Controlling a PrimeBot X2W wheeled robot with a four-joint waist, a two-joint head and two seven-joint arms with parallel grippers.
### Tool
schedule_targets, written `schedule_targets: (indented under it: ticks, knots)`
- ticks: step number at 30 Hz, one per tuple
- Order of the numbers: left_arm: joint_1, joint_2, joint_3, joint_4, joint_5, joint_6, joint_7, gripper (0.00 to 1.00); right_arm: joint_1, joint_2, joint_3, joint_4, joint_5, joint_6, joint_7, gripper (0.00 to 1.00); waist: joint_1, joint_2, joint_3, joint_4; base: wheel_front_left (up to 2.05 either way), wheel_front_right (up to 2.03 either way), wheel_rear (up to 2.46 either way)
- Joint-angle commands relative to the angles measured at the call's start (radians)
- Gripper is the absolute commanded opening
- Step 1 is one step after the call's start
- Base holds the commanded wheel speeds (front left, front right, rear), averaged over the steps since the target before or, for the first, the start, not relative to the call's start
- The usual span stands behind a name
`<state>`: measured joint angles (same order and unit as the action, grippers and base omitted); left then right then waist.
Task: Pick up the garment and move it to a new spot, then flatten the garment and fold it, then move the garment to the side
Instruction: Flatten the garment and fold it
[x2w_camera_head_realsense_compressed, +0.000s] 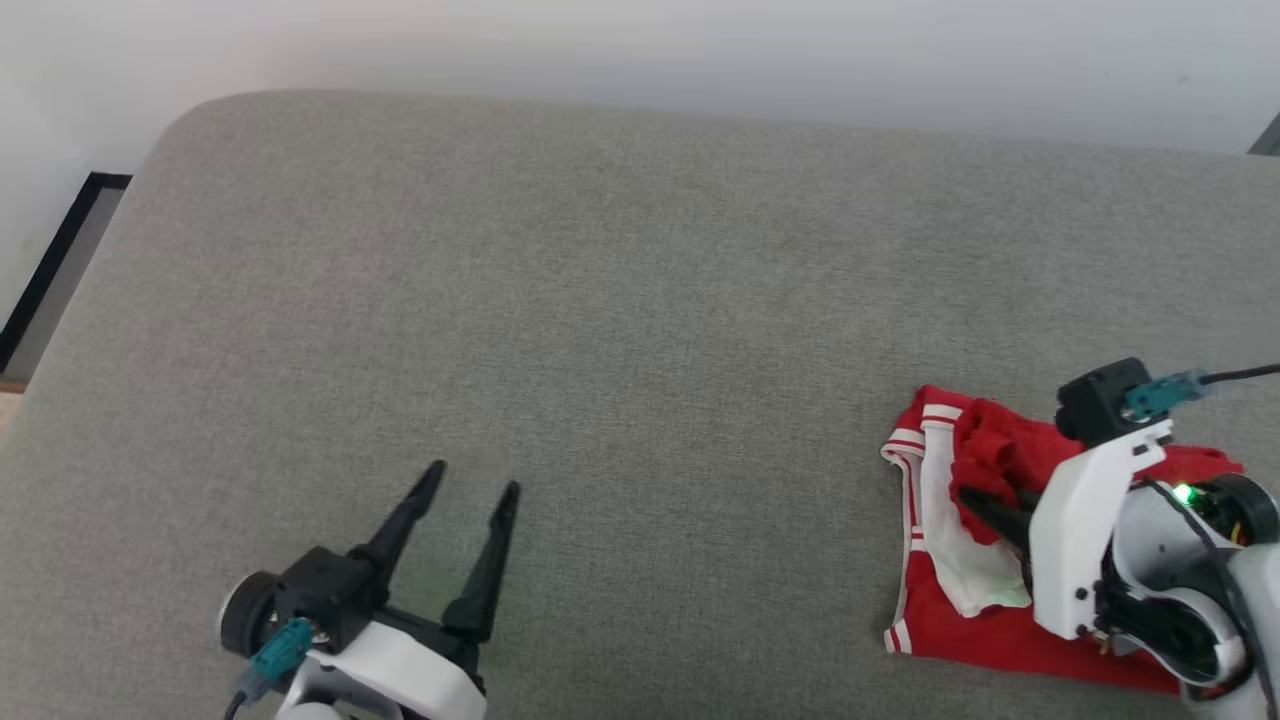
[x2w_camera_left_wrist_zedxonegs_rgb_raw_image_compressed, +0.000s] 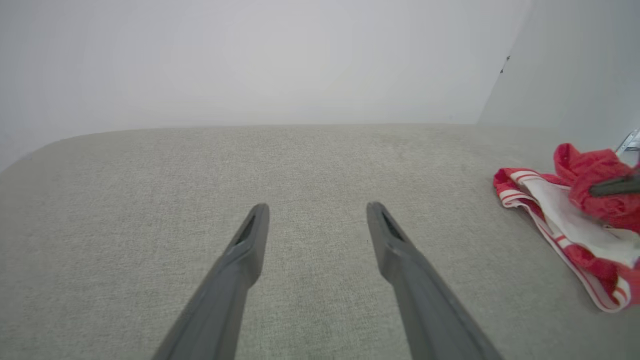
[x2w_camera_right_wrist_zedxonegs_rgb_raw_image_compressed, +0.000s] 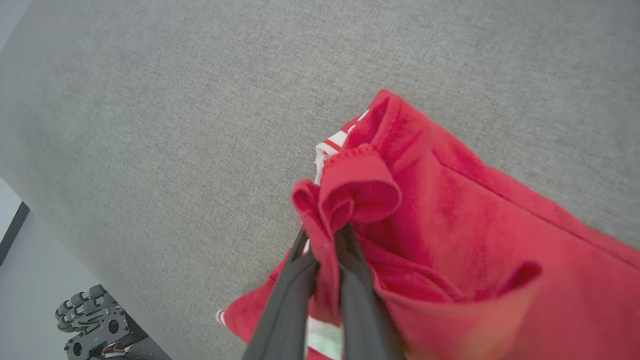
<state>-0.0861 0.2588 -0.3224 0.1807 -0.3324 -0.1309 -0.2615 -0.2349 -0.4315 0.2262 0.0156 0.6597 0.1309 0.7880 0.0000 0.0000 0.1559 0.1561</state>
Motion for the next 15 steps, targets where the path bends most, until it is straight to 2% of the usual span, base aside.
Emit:
schedule_targets:
  ticks: [1,8,9,10,11,12,15]
  knots:
    - [-0.018,0.003,-0.002,0.001,-0.006,0.001,-0.005,1.0,-0.013,0.001,0.008,0.013,0.001,-0.001,-0.01,0.0,0.0,0.0,0.002,0.003,0.0,0.0,0.0]
    - [-0.025,-0.006,-0.013,0.013,-0.006,0.001,-0.005,1.0,-0.044,-0.002,0.074,0.119,0.013,-0.001,-0.074,0.0,0.0,0.0,-0.003,0.01,0.0,0.0,0.0]
    - [-0.021,-0.005,-0.012,0.014,-0.007,0.001,-0.005,1.0,-0.047,-0.003,0.081,0.125,0.019,-0.001,-0.081,0.11,0.0,0.0,-0.006,0.008,0.0,0.0,0.0]
    - [-0.016,-0.004,-0.009,0.015,-0.009,0.001,-0.005,1.0,-0.049,-0.003,0.087,0.127,0.023,-0.001,-0.094,0.47,0.0,0.0,-0.01,0.005,0.0,0.0,0.0]
    - [-0.01,-0.002,-0.007,0.016,-0.01,0.001,-0.005,1.0,-0.053,-0.006,0.089,0.13,0.028,-0.001,-0.104,0.92,0.0,0.0,-0.015,0.002,0.0,0.0,0.0]
    - [-0.003,0.0,-0.004,0.017,-0.011,0.001,-0.005,1.0,-0.057,-0.009,0.092,0.13,0.03,-0.001,-0.114,1.0,0.0,0.0,-0.02,-0.002,0.0,0.0,0.0]
    - [0.014,0.004,0.005,0.022,-0.014,0.001,-0.005,1.0,-0.056,-0.022,0.102,0.117,0.039,-0.001,-0.136,1.0,0.0,0.0,-0.039,-0.016,0.0,0.0,0.0]
